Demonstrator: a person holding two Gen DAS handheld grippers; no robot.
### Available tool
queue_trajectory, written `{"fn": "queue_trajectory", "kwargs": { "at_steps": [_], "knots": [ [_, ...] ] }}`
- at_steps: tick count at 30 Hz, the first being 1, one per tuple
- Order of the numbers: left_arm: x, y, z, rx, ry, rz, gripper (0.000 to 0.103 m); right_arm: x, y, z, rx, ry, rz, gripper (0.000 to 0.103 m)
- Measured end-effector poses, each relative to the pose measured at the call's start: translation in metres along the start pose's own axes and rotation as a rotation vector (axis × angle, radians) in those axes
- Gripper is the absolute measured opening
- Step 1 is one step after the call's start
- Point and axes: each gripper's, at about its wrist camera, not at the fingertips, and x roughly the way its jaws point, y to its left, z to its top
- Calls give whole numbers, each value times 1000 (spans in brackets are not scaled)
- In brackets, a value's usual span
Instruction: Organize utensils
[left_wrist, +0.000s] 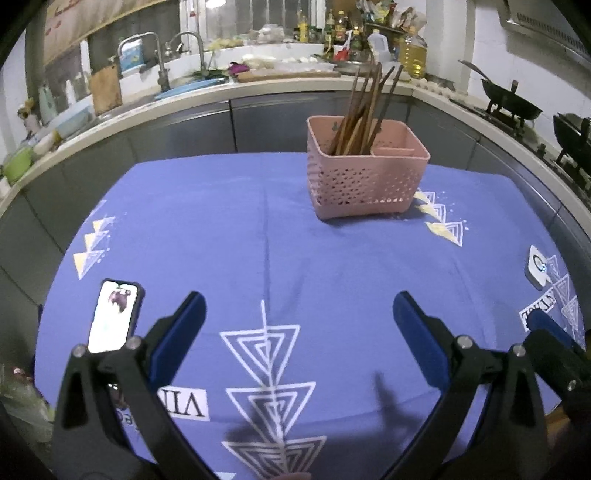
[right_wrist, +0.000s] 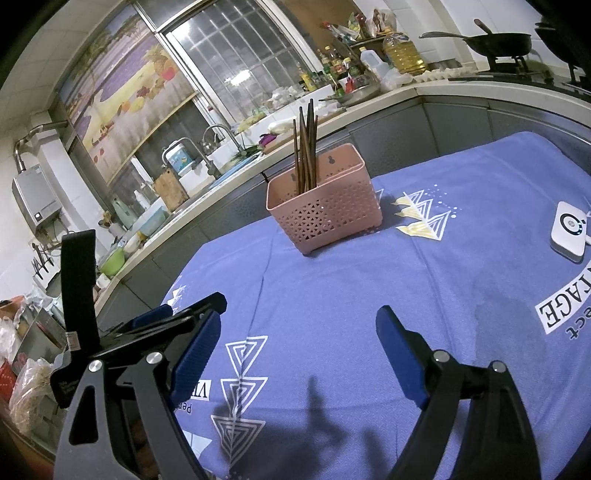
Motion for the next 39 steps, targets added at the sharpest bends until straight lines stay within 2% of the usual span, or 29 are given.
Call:
{"fn": "queue_trajectory", "kwargs": {
  "at_steps": [9, 15, 20, 24, 26, 30, 39],
  "knots": [
    [-6, -2, 1, 6, -43, 48, 97, 1, 1, -1, -2, 3, 1, 85],
    [-16, -7, 4, 40, -108, 104, 97, 0, 3, 0, -15, 0, 2, 85],
    [-20, -9, 8, 47, -133, 76, 97, -8, 3, 5, -38, -30, -16, 85],
    [-28, -11, 11, 34, -208, 28, 97, -17, 2, 16, -62, -73, -43, 85],
    [-33, -16, 15, 44, -238, 43, 97, -22, 2, 19, -71, -95, -54, 85],
    [-36, -23, 20, 57, -244, 61, 97, -28, 1, 22, -81, -124, -63, 85],
    [-39, -29, 22, 75, -258, 91, 97, -28, -1, 23, -76, -122, -58, 85]
  ]
}}
